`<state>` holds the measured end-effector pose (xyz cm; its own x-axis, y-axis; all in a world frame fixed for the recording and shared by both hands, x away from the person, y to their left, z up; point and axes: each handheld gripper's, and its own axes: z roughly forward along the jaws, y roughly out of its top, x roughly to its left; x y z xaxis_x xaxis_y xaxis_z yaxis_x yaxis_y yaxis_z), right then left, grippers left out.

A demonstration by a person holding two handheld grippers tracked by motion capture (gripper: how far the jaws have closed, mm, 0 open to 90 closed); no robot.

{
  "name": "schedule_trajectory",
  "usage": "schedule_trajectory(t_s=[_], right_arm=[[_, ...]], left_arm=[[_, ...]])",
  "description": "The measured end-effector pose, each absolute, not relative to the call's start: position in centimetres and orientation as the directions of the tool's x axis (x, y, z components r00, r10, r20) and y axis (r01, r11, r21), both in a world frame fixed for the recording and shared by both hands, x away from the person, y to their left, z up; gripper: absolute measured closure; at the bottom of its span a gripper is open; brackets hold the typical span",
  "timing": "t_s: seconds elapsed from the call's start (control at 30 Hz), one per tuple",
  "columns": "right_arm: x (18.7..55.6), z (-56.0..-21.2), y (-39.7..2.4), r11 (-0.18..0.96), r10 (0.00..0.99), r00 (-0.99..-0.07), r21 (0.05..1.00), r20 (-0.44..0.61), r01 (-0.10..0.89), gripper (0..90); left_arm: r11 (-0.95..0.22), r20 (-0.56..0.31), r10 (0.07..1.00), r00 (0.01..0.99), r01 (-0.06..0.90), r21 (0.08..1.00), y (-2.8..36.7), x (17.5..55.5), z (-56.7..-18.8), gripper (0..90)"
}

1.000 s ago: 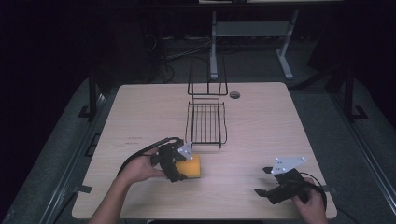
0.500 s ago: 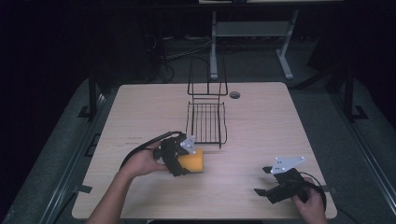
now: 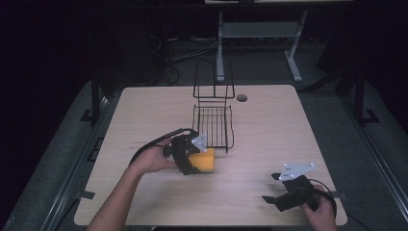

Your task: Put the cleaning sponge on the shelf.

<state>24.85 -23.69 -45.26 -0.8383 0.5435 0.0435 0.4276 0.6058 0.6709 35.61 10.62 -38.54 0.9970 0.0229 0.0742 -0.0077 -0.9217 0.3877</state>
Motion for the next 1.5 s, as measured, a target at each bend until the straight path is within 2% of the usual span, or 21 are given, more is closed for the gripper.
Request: schedule_trajectory(t_s=[1.5], right_arm=[[25.1, -45.4, -23.9, 0.599, 0.573, -0.819, 0.660, 0.043, 0.454, 15.0]], left_arm=[[-0.930, 0.077, -0.040, 0.996, -0.065, 0.361, 7.5, 40.9, -37.2, 21.2]])
